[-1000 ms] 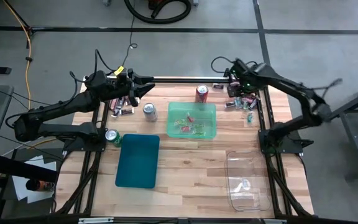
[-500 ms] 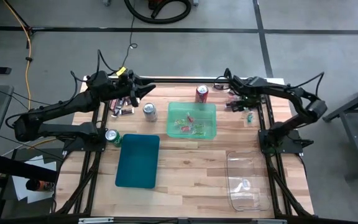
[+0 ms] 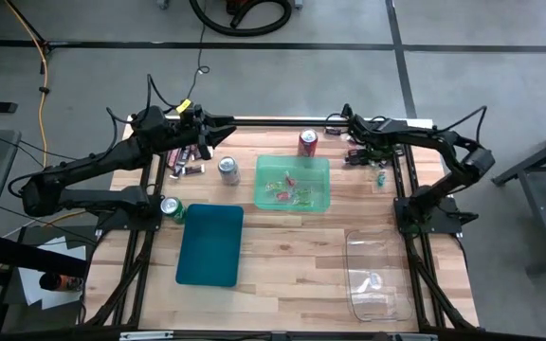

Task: Organize candy in baskets
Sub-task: Put the green gummy into the green bin

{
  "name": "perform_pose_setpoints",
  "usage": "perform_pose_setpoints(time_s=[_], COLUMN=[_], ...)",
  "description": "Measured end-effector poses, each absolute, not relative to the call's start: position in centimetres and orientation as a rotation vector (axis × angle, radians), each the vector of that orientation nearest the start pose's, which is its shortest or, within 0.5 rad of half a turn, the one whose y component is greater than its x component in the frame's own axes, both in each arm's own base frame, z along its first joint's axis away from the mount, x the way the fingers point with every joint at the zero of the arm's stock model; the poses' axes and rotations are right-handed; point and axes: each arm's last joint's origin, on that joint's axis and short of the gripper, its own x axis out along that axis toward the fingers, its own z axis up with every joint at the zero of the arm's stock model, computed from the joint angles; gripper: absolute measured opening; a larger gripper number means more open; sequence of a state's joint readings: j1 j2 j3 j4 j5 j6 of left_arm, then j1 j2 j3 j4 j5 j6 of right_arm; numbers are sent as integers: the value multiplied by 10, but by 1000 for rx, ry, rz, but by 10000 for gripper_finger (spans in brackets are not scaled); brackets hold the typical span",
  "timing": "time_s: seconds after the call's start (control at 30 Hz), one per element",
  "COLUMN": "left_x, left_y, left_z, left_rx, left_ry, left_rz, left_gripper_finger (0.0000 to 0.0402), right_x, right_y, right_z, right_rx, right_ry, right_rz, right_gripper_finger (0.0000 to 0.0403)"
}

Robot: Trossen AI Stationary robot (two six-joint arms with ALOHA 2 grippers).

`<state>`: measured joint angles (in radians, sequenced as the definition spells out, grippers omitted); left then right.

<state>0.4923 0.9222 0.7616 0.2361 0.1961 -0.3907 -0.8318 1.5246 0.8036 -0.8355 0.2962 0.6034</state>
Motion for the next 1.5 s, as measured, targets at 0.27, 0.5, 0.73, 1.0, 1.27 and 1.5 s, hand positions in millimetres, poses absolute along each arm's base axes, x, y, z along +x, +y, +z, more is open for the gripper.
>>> perform_pose_setpoints(time_s=[0.27,0.5,0.73,1.0,1.27,1.5], left_x=[186,186,186,186,186,186], left_y=[93,93,93,93,93,93], left_z=[341,341,341,341,341,341], left_rx=[-361,-336,-336,-359,-363,-373], left_ry=[-128,-125,-125,-128,-129,-131], left_rz=[278,280,280,280,279,279], left_gripper_finger=[188,188,188,188,188,188], right_x=[152,152,160,165,185,215], right_y=[-179,-164,-131,-86,-69,-70], right_z=[149,180,268,350,358,344], right_rx=[792,745,597,405,289,330], right_ry=[1352,1321,889,235,153,247], right_rz=[-1301,-1265,-1046,-504,-356,-327], right_gripper_finger=[73,16,8,2,1,0])
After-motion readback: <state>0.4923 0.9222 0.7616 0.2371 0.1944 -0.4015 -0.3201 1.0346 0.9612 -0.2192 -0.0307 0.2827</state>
